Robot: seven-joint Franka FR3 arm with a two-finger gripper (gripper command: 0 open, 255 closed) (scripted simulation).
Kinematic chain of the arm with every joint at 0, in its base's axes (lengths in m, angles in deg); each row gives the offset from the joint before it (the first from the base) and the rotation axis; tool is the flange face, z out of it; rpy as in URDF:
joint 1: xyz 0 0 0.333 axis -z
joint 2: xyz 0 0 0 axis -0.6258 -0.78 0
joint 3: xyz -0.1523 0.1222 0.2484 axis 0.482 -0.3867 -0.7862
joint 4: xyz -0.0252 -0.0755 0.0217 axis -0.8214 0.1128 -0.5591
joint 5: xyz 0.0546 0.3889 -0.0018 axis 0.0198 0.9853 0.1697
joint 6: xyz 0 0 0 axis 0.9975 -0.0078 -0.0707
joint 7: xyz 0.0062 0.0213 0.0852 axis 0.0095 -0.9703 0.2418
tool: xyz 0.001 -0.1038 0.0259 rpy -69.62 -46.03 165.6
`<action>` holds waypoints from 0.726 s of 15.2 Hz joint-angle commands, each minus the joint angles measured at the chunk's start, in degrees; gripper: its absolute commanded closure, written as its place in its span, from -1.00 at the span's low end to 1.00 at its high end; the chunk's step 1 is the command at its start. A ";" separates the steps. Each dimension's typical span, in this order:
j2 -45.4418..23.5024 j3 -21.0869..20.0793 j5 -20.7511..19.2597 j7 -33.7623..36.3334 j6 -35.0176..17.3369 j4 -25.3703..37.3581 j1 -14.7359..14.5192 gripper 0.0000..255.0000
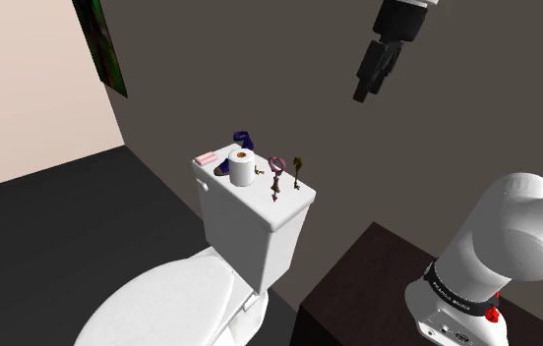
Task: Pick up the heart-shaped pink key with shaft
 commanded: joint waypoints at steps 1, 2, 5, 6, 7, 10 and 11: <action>0.00 0.00 0.00 0.00 0.00 0.00 0.00 -1.00; -1.47 -0.27 -0.02 0.21 -1.66 -0.42 0.11 -1.00; -6.23 -1.06 -0.11 0.89 -6.55 -1.25 0.46 -1.00; -7.93 -1.32 -0.16 1.12 -8.14 -1.38 0.60 -1.00; -9.68 -1.57 -0.23 1.37 -9.71 -1.44 0.72 -1.00; -15.20 -2.29 -0.54 2.18 -14.24 -1.16 1.11 -1.00; -17.12 -2.52 -0.68 2.48 -15.68 -0.92 1.25 -1.00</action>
